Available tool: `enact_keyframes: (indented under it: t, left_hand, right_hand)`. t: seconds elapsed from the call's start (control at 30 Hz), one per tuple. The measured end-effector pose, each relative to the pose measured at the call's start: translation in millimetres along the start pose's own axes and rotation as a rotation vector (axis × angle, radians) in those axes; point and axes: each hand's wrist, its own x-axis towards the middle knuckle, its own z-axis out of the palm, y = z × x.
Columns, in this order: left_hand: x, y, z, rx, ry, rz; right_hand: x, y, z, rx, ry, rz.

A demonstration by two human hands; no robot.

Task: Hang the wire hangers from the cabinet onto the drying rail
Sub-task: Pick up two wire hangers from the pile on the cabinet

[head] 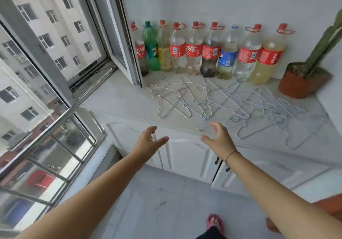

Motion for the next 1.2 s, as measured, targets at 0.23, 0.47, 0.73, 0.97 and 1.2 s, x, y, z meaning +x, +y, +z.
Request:
enact_keyframes:
  t: [0.23,0.47,0.73,0.97,1.2]
  left_hand:
    - [89,31,54,-0.076,-0.050,-0.038]
    - [167,50,111,-0.124,-0.057,-0.155]
    - [199,39,163,-0.210,-0.139,-0.366]
    - [226,30,159,-0.234,-0.163,-0.391]
    - [253,20,137,-0.324,-0.080,-0.354]
  right_hand:
    - [112,34,-35,-0.069,0.012,0.058]
    - [221,70,-63,-0.191,-0.053,0.126]
    - [272,92,-49,-0.528,-0.295,0.005]
    - [276,96,-15,-0.662,-0.493,-0.072]
    - [281,90,-13,-0.508,-0.398,-0.067]
